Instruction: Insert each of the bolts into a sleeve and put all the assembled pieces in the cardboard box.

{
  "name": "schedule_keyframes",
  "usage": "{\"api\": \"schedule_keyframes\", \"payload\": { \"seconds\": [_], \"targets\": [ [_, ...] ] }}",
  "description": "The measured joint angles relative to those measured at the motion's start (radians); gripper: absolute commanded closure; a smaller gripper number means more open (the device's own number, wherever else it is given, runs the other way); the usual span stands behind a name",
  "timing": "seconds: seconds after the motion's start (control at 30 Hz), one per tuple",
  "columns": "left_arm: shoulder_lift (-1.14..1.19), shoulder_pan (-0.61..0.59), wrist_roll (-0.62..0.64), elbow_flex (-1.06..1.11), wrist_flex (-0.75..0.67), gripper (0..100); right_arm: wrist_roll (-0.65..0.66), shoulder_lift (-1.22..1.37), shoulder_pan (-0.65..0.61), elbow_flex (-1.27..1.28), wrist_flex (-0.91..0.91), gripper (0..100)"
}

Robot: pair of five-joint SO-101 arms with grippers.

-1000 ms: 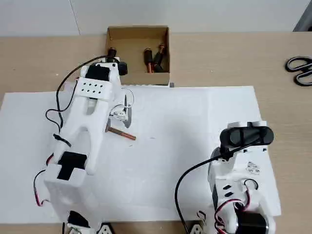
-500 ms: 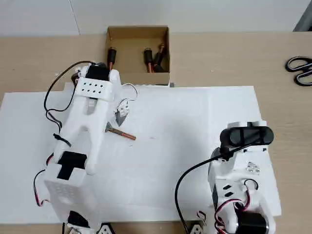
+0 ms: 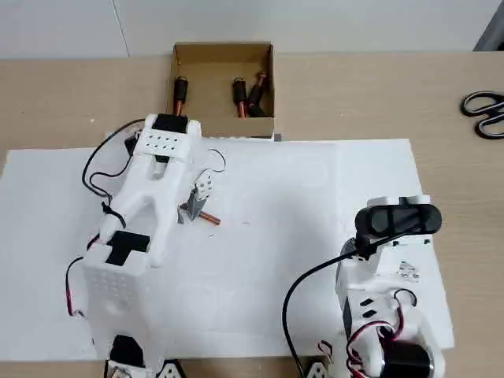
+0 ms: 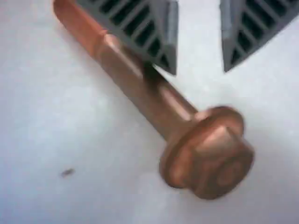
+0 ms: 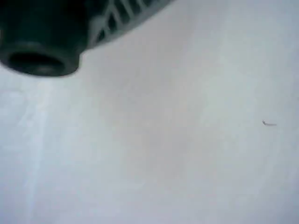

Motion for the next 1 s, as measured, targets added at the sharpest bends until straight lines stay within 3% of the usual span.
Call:
{"api": "schedule_keyframes", "payload": {
  "seconds": [0.27, 0.47, 1.0],
  "targets": [
    [0.0, 0.0, 0.0, -0.106, 0.0, 94, 0.0, 0.0, 0.0, 0.0, 0.0, 99.5],
    [0.0, 0.0, 0.0, -0.118, 0.0, 84, 0.0, 0.0, 0.0, 0.0, 0.0, 99.5],
    [0.04, 0.0, 0.0, -0.118, 0.002, 83, 0.0, 0.0, 0.0, 0.0, 0.0, 99.5]
  ]
}}
